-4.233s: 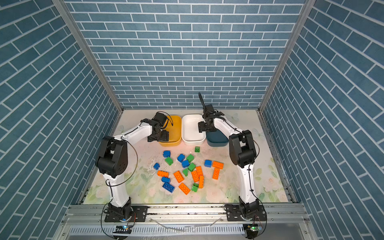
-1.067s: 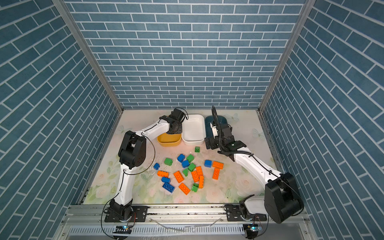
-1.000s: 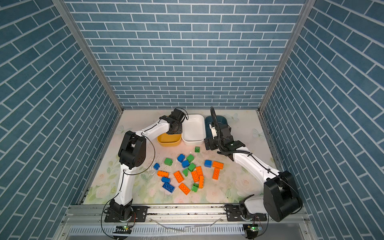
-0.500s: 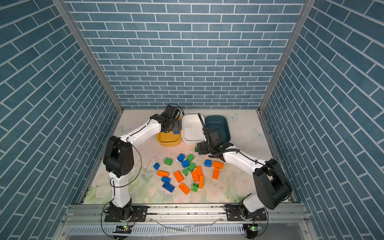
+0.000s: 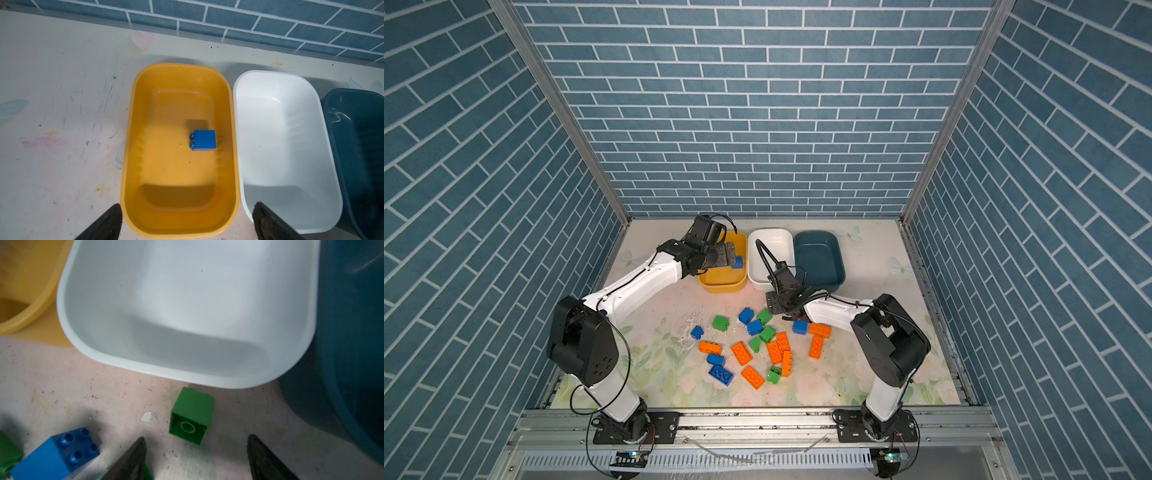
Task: Sort the legos into containers by color
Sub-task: 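Close the right gripper on the green brick near the white tub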
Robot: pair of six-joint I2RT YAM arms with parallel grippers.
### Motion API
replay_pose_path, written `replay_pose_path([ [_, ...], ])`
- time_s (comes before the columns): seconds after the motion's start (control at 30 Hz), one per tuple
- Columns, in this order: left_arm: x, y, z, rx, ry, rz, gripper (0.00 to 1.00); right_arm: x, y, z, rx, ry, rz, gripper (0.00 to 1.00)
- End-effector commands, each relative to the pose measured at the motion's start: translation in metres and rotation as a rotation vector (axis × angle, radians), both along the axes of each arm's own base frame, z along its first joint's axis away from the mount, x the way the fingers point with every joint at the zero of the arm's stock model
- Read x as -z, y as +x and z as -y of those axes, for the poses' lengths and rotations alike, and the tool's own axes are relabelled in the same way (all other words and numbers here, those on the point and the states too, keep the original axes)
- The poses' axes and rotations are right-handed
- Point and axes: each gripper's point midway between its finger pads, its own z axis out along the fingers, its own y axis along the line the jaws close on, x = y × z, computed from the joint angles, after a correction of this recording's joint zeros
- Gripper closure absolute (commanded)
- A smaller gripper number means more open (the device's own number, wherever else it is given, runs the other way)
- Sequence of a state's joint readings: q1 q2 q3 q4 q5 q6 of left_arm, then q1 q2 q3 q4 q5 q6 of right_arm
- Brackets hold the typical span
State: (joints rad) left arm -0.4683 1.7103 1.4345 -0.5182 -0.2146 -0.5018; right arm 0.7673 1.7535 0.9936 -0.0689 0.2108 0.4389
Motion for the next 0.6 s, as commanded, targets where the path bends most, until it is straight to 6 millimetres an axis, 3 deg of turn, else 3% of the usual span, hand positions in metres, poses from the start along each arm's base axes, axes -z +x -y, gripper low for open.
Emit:
replay_pose_path([
  [0.0,-0.004,-0.004,-0.023,-0.052,0.041,0.004,0.01,-0.013,0.021,-0.010,0.058,0.023,0.068,0.28],
  [0.4,-0.010,-0.009,-0.027,-0.080,-0.067,0.106,0.01,0.020,0.017,-0.012,0.031,-0.046,0.045,0.53],
  [0.57,-0.008,-0.012,-0.027,-0.067,-0.063,0.101,0.01,0.020,0.010,-0.010,-0.007,-0.060,0.057,0.68],
])
